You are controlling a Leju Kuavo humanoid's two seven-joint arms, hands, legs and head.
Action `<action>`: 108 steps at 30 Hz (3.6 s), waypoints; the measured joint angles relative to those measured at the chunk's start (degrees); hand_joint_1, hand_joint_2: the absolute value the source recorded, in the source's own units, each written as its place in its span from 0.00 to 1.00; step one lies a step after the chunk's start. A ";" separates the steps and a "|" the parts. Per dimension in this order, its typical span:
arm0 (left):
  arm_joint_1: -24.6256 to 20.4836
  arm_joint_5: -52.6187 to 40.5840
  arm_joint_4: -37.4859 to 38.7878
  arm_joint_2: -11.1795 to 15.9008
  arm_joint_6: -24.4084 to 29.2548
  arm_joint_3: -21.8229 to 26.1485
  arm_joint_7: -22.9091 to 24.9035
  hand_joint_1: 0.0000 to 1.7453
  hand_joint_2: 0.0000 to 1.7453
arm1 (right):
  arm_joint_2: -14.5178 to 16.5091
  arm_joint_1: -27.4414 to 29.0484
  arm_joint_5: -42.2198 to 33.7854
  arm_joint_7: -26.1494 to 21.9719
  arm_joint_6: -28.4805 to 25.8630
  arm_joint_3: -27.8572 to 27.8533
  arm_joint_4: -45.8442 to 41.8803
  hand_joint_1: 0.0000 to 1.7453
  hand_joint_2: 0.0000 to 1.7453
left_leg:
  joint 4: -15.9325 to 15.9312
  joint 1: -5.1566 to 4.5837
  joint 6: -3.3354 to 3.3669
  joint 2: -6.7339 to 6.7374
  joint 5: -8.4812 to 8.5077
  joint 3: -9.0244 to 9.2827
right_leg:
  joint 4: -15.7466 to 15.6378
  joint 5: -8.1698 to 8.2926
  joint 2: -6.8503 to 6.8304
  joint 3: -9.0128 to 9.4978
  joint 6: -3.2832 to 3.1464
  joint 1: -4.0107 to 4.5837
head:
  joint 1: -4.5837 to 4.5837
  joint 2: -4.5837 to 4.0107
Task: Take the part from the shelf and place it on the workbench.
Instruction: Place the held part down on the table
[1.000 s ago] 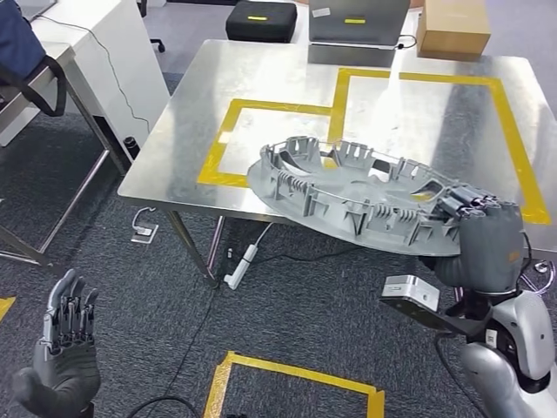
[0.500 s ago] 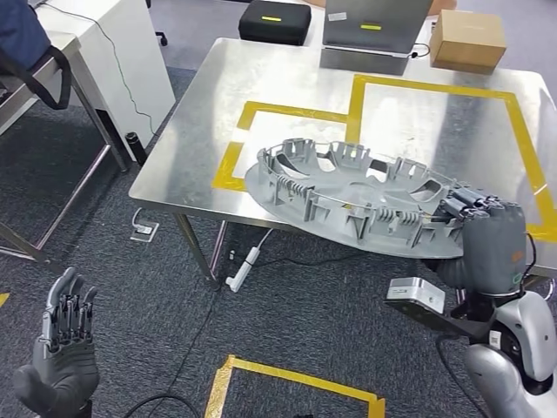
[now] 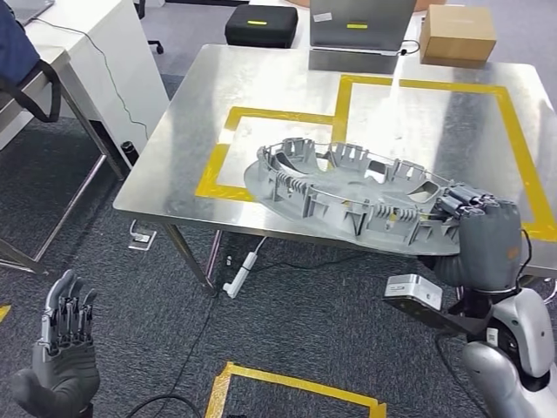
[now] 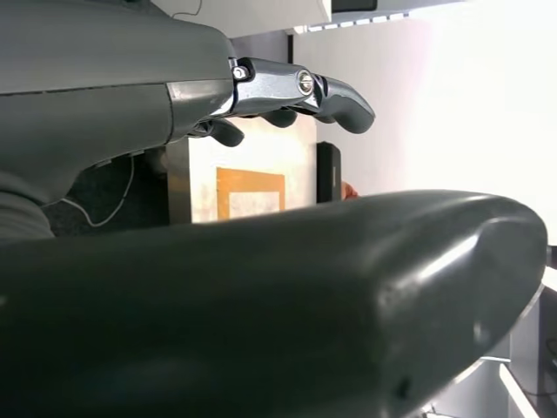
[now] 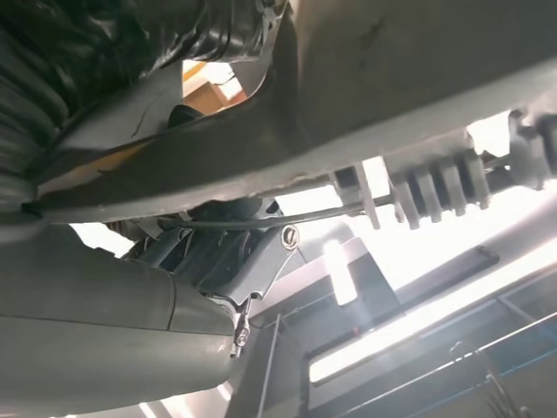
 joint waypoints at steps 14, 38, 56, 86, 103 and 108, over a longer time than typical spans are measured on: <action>-0.05 -0.10 0.01 -0.15 -0.01 0.15 -0.02 0.00 0.00 | -0.02 0.08 -0.14 -0.02 0.02 -0.12 0.01 1.00 1.00 | -17.42 -0.24 2.92 0.04 8.03 7.36 | 13.80 -7.30 0.11 -6.46 2.69 0.23 | 0.54 0.00; -0.21 -0.19 0.08 -0.23 -0.30 0.24 -0.02 0.00 0.00 | -0.04 -0.03 -1.10 -0.47 0.51 -0.46 0.00 1.00 1.00 | -16.61 -0.16 1.01 -0.30 7.84 6.72 | -0.93 -0.42 0.80 1.27 1.65 0.22 | 0.13 0.00; -0.45 -0.83 0.09 -0.36 -0.32 0.34 -0.20 0.00 0.00 | -0.04 -0.24 -0.85 -0.30 0.63 -0.60 0.13 1.00 1.00 | -15.53 -0.47 0.66 0.56 4.93 8.54 | -0.91 -0.15 -0.28 0.88 0.53 0.33 | 0.15 0.01; -2.75 -0.49 0.61 -0.45 -3.20 0.29 0.78 0.00 0.00 | -3.18 -7.09 0.37 8.48 9.19 -5.70 10.05 1.00 1.00 | -16.12 -0.41 1.12 0.37 3.07 12.57 | -0.25 3.24 -0.69 -3.25 0.26 0.76 | -0.22 0.02; -6.72 0.89 1.70 -0.33 -5.91 -0.66 3.64 0.00 0.00 | -7.74 -17.65 3.01 15.34 17.07 -7.81 31.56 1.00 1.00 | -17.36 -0.77 1.10 -0.34 10.33 5.07 | -1.27 0.41 0.68 0.63 0.59 0.24 | -0.51 0.00; -7.44 1.07 1.71 -0.33 -6.38 -0.96 4.41 0.00 0.00 | -8.28 -18.70 3.68 16.89 19.62 -7.29 37.59 1.00 1.00 | -17.35 -0.79 1.36 -0.44 10.26 5.11 | -1.92 0.69 0.64 0.99 1.07 0.22 | -0.51 0.00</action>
